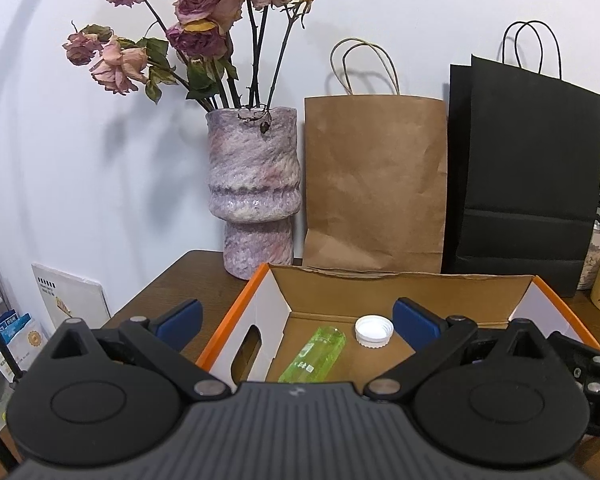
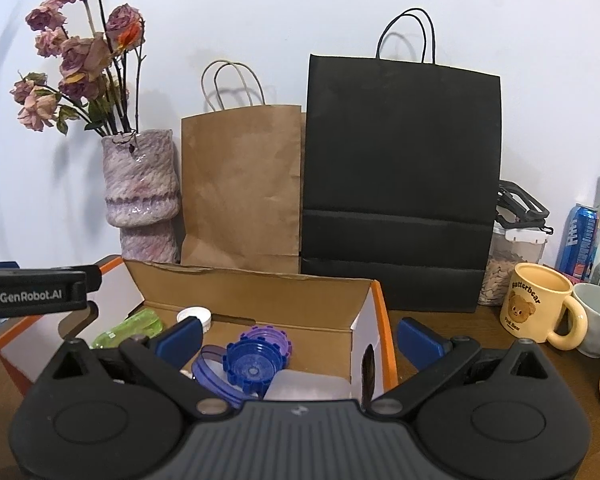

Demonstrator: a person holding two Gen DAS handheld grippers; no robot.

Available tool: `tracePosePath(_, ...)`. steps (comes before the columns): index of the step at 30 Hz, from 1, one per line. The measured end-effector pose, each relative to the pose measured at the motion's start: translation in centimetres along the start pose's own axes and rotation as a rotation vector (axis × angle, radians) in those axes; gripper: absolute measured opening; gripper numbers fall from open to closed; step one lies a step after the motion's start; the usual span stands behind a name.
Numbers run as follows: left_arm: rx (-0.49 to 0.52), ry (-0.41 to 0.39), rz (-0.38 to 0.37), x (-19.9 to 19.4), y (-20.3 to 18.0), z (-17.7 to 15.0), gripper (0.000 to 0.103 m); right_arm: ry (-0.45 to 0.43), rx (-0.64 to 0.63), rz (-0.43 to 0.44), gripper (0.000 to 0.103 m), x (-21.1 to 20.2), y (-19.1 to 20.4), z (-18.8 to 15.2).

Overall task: Organize rigid objects
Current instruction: 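Withdraw both grippers from the box toward the remaining items on the table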

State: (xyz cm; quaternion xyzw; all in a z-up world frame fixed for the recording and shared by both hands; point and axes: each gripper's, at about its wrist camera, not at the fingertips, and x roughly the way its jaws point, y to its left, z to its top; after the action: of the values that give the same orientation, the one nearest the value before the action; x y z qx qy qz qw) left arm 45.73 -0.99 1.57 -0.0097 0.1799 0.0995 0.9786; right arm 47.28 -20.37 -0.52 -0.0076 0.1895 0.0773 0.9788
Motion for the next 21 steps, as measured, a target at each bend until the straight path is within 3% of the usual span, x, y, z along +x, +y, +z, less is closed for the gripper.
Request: tracePosePath(21, 0.0, 0.02, -0.025, -5.9, -0.8, -2.3, 0.103, -0.005, 0.002, -0.005, 0.103, -6.4, -1.6, -2.0)
